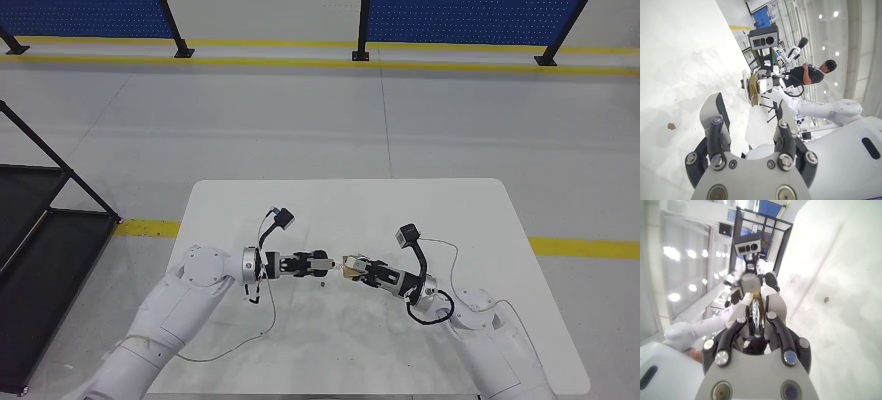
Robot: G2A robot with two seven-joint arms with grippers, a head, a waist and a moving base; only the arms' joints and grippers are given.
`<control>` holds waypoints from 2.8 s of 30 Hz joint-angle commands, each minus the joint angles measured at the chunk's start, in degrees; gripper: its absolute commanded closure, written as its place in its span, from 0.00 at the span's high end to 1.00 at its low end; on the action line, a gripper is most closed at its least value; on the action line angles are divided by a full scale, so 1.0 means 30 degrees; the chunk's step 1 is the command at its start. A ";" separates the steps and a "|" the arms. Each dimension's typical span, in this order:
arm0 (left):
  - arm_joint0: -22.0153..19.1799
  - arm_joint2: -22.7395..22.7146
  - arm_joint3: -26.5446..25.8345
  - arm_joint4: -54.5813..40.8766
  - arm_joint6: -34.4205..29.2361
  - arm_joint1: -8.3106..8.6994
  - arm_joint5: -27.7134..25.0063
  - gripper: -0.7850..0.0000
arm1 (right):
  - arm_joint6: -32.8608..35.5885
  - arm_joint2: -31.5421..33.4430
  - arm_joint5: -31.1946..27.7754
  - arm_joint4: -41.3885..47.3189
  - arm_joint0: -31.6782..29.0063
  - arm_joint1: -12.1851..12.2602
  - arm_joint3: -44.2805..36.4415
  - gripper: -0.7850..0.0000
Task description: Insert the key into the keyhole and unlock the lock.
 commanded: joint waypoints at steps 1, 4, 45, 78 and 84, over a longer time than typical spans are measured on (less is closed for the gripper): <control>0.0067 -0.0068 -0.0010 -0.0158 -0.0050 0.0019 -0.0119 1.00 | 0.0000 0.0000 0.0000 0.0000 0.0000 0.0000 0.0000 0.00; 0.0134 -0.0052 -0.0080 -0.0321 -0.0162 0.0026 -0.0241 0.79 | 0.0000 0.0000 0.0000 0.0000 0.0000 0.0000 0.0000 0.00; -0.0529 0.0986 0.0413 -0.0374 0.0052 -0.0205 -0.0085 0.00 | 0.0000 0.0000 0.0000 0.0000 0.0000 0.0000 0.0000 0.00; -0.0111 0.0709 -0.0520 0.3719 0.2547 -0.0078 -0.3117 0.00 | 0.0000 0.0000 0.0000 0.0000 0.0000 0.0000 0.0000 0.00; 0.0195 0.0700 -0.0929 0.4998 0.3342 -0.0037 -0.4166 0.00 | 0.0000 0.0000 0.0000 0.0000 0.0000 0.0000 0.0000 0.00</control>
